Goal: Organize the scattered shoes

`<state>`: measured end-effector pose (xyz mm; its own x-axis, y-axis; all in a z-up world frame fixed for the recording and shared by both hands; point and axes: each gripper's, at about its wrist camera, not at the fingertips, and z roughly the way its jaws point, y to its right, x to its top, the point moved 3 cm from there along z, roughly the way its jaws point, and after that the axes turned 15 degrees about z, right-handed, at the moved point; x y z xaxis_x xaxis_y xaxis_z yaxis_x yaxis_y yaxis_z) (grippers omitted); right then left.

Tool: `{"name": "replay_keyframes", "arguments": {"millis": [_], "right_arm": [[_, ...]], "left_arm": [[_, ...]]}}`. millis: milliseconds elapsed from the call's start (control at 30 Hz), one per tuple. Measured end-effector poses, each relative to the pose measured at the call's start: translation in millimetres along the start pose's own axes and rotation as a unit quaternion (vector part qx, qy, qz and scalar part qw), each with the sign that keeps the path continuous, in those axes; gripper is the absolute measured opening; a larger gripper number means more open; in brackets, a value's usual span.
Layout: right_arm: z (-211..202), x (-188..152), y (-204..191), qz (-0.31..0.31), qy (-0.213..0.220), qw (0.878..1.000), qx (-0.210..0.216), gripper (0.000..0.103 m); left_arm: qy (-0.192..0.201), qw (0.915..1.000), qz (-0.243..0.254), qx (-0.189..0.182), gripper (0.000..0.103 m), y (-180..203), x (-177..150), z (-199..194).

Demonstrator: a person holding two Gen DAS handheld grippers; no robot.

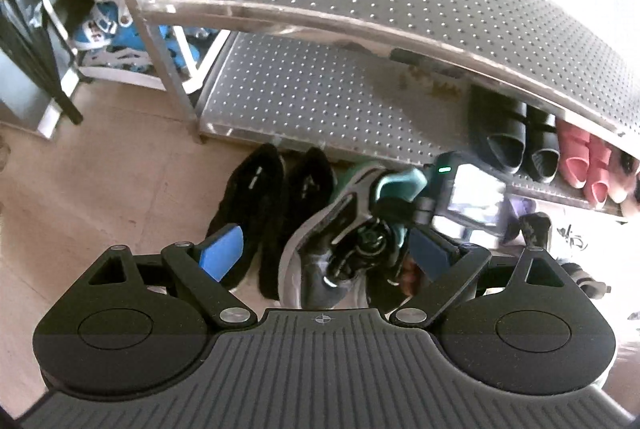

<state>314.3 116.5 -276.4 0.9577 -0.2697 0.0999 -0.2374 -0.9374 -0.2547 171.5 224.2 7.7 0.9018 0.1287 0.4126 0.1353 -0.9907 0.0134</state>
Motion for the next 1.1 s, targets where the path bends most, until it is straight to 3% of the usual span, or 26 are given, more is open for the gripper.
{"name": "replay_keyframes", "arguments": {"millis": [133, 233, 267, 333, 367, 433, 567, 600, 700, 767, 900, 1100], "right_arm": [[26.3, -1.2, 11.5, 0.054, -0.016, 0.998, 0.030, 0.026], [24.6, -6.3, -6.5, -0.065, 0.011, 0.998, -0.013, 0.015], [21.1, -10.7, -16.7, -0.133, 0.035, 0.990, -0.040, 0.015], [12.9, -24.2, -32.2, -0.270, 0.096, 0.954, -0.092, 0.014], [10.4, -28.8, -35.0, -0.309, 0.112, 0.938, -0.106, 0.013], [7.5, -31.7, -32.4, -0.338, 0.118, 0.926, -0.118, 0.013], [5.4, -26.8, -29.9, -0.339, 0.117, 0.923, -0.137, 0.016], [4.5, -23.5, -30.5, -0.330, 0.111, 0.928, -0.132, 0.020], [-28.0, 8.1, -9.3, -0.180, 0.049, 0.982, -0.028, 0.039], [-52.4, 13.3, 8.6, -0.105, 0.027, 0.994, 0.027, 0.043], [-64.0, -23.1, 25.4, -0.074, -0.069, 0.987, 0.126, 0.043], [-28.3, -85.9, 8.6, -0.076, -0.154, 0.973, 0.157, 0.039]], "left_arm": [[-0.002, 1.0000, -0.004, 0.001, 0.094, 3.5, 1.9, 3.8], [-0.009, 1.0000, -0.003, 0.000, 0.094, 6.7, 0.8, 8.6], [-0.012, 0.9999, -0.002, -0.001, 0.094, 7.7, 0.6, 10.2], [-0.016, 0.9999, -0.001, 0.001, 0.094, 9.3, 0.3, 12.8], [-0.016, 0.9999, 0.001, 0.003, 0.094, 10.5, 0.0, 13.4], [-0.017, 0.9997, 0.013, 0.008, 0.094, 15.6, -0.4, 15.3], [-0.023, 0.9992, 0.027, 0.017, 0.094, 21.6, -2.7, 21.2], [-0.026, 0.9991, 0.027, 0.017, 0.094, 21.5, -3.5, 23.1], [-0.029, 0.9993, 0.017, 0.015, 0.094, 19.1, -4.1, 25.3], [-0.025, 0.9995, 0.012, 0.013, 0.094, 18.3, -2.9, 24.1], [-0.023, 0.9994, 0.024, 0.009, 0.094, 27.2, -2.1, 23.2], [-0.030, 0.9989, 0.036, 0.000, 0.094, 35.6, -5.1, 27.9]]}}
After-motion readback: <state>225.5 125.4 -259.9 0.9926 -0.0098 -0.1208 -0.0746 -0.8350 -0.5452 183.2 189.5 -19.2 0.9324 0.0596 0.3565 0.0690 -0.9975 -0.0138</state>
